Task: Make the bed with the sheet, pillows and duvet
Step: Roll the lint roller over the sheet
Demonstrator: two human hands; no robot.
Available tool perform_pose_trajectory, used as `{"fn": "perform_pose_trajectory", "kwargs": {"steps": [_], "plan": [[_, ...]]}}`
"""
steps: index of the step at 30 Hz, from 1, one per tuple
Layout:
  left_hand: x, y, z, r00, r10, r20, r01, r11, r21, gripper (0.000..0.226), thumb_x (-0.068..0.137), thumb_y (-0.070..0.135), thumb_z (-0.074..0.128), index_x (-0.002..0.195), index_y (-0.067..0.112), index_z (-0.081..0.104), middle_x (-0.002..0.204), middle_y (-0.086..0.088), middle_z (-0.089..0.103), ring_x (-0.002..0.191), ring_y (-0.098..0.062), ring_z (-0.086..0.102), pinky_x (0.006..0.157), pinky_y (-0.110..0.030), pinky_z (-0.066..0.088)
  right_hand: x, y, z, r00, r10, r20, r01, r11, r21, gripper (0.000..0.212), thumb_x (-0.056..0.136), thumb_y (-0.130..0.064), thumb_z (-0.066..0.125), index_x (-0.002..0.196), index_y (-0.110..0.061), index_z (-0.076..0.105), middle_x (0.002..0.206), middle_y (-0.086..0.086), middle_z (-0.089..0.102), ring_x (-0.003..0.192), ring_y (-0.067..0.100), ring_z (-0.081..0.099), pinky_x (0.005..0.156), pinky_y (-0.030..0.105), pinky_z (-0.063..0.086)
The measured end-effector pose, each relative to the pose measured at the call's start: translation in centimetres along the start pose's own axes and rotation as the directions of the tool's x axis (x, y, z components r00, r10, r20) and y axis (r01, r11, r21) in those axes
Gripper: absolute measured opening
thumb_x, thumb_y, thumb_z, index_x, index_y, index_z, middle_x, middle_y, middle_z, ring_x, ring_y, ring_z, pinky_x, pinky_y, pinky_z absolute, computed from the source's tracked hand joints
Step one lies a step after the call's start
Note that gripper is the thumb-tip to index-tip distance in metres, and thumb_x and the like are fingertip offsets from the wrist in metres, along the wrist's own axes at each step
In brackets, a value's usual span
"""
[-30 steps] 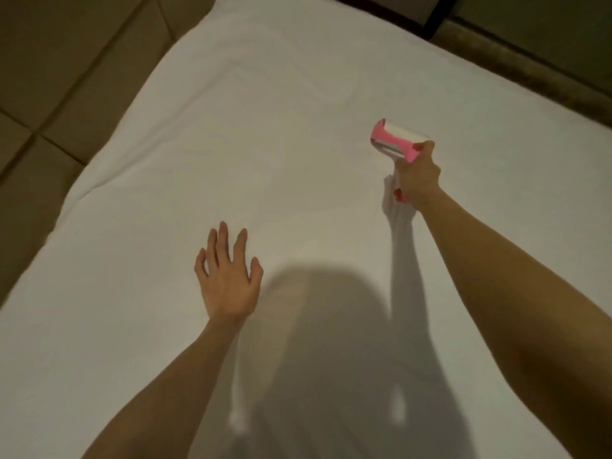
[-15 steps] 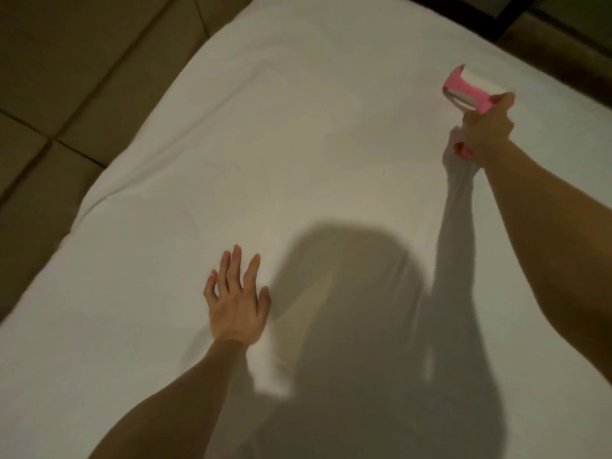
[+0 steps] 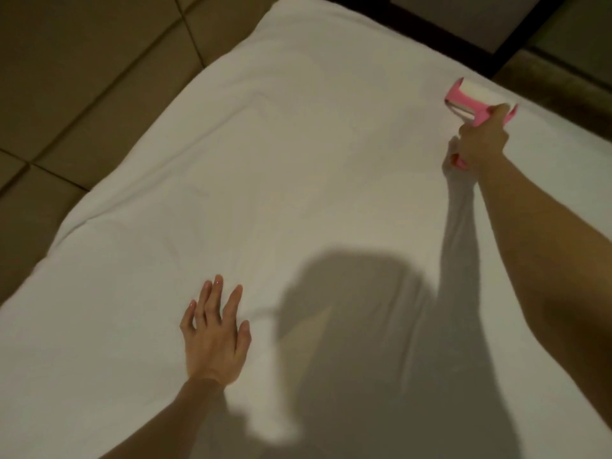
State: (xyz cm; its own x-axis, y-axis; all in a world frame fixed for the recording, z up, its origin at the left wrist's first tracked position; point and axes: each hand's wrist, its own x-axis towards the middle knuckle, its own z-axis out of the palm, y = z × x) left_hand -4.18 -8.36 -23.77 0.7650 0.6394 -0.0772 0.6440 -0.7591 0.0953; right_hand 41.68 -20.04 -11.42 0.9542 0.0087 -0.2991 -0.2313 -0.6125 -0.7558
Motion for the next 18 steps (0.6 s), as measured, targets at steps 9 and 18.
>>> {"fn": "perform_pose_trajectory", "kwargs": {"steps": [9, 18], "plan": [[-0.1, 0.3, -0.2, 1.000, 0.006, -0.017, -0.006, 1.000, -0.010, 0.058, 0.088, 0.036, 0.028, 0.142, 0.016, 0.034, 0.155, -0.014, 0.024, 0.144, -0.029, 0.016, 0.109, -0.047, 0.016, -5.1, 2.3, -0.4, 0.999, 0.015, -0.030, -0.012, 0.996, 0.085, 0.049, 0.096, -0.004, 0.036, 0.141, -0.018, 0.028, 0.099, 0.007, 0.046, 0.058, 0.008, 0.044, 0.030, 0.009, 0.033], [-0.3, 0.1, -0.8, 1.000, 0.014, 0.006, -0.014, 0.999, -0.030, 0.058, 0.090, 0.040, 0.026, 0.144, 0.019, 0.033, 0.157, -0.011, 0.021, 0.145, -0.027, 0.015, 0.110, -0.047, 0.016, -12.2, 6.6, -2.2, 0.999, -0.029, 0.020, 0.031, 0.996, -0.088, 0.053, 0.092, -0.009, 0.044, 0.141, -0.019, 0.027, 0.117, 0.021, 0.055, 0.086, 0.028, 0.056, 0.060, 0.028, 0.043]]}}
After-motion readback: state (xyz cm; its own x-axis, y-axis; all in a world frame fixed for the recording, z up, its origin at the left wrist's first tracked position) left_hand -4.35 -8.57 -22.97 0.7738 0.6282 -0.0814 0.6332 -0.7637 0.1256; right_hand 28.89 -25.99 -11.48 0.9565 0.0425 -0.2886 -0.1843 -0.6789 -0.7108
